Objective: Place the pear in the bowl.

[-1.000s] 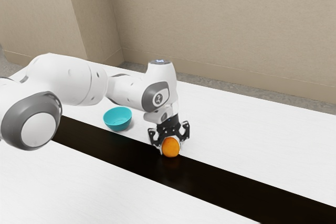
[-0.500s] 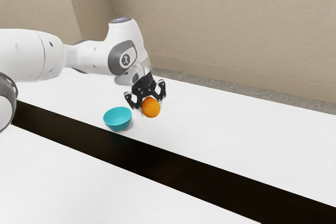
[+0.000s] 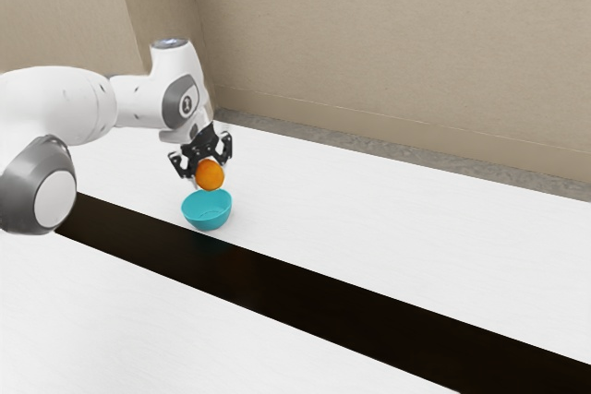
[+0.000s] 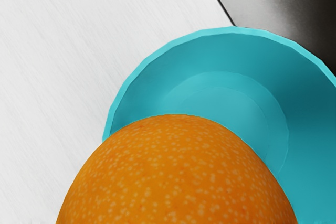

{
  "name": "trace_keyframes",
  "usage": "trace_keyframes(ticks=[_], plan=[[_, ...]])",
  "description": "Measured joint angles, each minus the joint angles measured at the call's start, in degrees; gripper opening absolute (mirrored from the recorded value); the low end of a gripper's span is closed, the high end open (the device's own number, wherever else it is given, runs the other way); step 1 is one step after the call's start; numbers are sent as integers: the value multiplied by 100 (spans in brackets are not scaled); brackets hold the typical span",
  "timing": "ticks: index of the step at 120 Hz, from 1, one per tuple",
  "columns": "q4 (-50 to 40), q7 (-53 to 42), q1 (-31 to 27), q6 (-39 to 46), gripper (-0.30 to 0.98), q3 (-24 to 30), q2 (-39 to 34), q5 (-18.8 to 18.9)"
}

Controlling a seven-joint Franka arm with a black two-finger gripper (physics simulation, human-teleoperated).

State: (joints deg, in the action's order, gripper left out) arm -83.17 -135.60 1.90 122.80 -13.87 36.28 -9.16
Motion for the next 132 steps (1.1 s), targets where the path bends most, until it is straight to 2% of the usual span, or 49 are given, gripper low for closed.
trace_keyframes(ticks=[26, 44, 59, 65, 81, 99, 112, 132], plan=[[72, -37, -89, 1, 35, -1, 273, -89], [56, -35, -85, -17, 51, -1, 315, -82], [1, -22, -67, -27, 59, -1, 191, -74], [-249, 30, -29, -37, 61, 0, -132, -69], [-1331, 564, 275, -200, 64, -3, -1562, -16], [-1594, 1752, 887, -1133, 67, 17, -3005, 336], [-1335, 2626, 1171, -1748, 67, 55, -3345, 515], [-988, 3765, 1294, -2340, 68, 57, -3418, 785]])
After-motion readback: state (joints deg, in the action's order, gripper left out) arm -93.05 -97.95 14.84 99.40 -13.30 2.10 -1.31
